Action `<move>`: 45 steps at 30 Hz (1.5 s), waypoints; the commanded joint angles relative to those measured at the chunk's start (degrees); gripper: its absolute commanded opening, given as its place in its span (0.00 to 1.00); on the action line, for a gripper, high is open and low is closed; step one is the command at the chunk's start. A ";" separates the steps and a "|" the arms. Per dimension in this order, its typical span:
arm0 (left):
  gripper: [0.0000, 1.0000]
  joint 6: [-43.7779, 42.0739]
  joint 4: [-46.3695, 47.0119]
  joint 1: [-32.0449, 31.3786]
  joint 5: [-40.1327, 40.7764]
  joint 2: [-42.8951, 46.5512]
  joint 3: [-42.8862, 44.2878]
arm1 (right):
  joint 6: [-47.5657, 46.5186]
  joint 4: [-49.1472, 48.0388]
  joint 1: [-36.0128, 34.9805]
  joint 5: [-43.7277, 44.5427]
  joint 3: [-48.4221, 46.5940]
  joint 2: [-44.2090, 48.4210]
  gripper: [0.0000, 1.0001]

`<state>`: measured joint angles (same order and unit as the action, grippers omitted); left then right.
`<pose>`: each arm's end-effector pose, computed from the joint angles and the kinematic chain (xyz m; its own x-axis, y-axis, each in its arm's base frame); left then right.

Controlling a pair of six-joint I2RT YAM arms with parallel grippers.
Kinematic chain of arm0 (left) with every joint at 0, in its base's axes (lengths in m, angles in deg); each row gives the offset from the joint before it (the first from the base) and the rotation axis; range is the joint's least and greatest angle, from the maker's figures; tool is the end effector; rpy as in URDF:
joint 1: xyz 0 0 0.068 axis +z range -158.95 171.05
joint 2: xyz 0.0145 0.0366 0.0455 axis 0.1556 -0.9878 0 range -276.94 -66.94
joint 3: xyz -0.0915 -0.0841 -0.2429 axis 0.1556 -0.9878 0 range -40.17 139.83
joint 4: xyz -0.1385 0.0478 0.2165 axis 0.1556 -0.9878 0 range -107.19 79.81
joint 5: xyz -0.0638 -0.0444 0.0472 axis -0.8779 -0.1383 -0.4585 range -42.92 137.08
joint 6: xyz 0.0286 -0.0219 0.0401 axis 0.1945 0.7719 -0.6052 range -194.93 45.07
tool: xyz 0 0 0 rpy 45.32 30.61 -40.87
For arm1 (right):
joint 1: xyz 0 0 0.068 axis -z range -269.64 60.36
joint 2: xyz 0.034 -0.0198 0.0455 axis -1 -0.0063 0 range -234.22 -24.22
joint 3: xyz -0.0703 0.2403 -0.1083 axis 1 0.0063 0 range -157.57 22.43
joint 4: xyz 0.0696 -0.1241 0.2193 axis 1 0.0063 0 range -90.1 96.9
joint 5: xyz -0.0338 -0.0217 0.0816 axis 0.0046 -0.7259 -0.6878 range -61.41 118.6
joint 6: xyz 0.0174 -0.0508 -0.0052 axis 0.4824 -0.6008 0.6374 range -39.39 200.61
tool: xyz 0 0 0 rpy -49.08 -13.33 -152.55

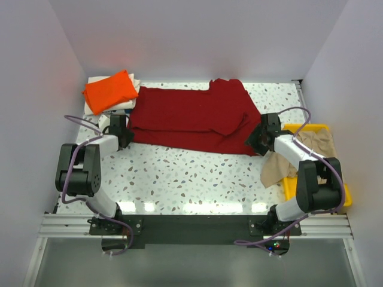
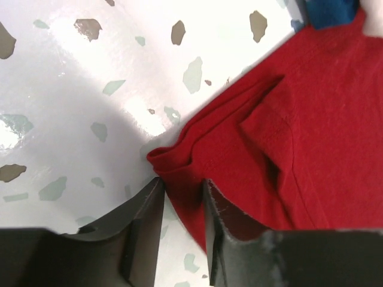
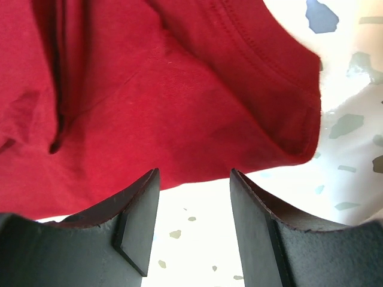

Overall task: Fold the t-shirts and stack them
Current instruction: Fold the tshirt

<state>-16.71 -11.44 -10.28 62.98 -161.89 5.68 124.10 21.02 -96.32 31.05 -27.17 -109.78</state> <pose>0.3178 0.0023 0.1473 -0.2759 -0.8114 -0.5154 -0.7347 0.5237 -0.4312 0.2908 0.0325 0.1894 -0.6691 0.6139 -0.4189 0.5061 0.7891 0.3480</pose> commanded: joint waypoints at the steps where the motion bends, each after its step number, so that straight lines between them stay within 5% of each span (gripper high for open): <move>1: 0.33 -2.05 0.38 -0.08 2.38 -1.46 0.82 | -0.60 -1.26 0.09 3.60 0.21 -1.19 0.54; 11: 0.03 -3.02 3.01 0.35 3.08 0.03 0.65 | 0.72 0.58 0.17 7.12 2.67 -0.57 0.57; 18: 0.00 -3.46 2.66 0.62 3.96 2.14 0.12 | 1.25 -0.73 0.17 9.05 2.94 -3.99 0.57; 22: 0.00 -3.55 1.87 0.62 4.58 3.11 -0.14 | 1.25 -1.00 0.26 10.55 -0.13 -7.16 0.47; 25: 0.00 -3.55 1.34 0.62 4.93 4.69 -0.32 | 1.08 -0.21 0.26 10.72 -2.33 -8.31 0.11; 27: 0.00 -3.37 -1.20 0.62 5.37 5.74 -0.93 | 0.47 1.63 0.17 11.42 -3.82 -7.70 0.02; 45: 0.00 -2.41 -13.85 0.62 11.60 30.43 -15.34 | 0.28 18.16 0.35 9.93 2.66 21.55 0.00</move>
<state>-18.96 -21.91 -10.21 69.08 -135.03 -7.44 124.49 33.81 -96.34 39.12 -26.23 -93.08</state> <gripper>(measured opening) 0.055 0.034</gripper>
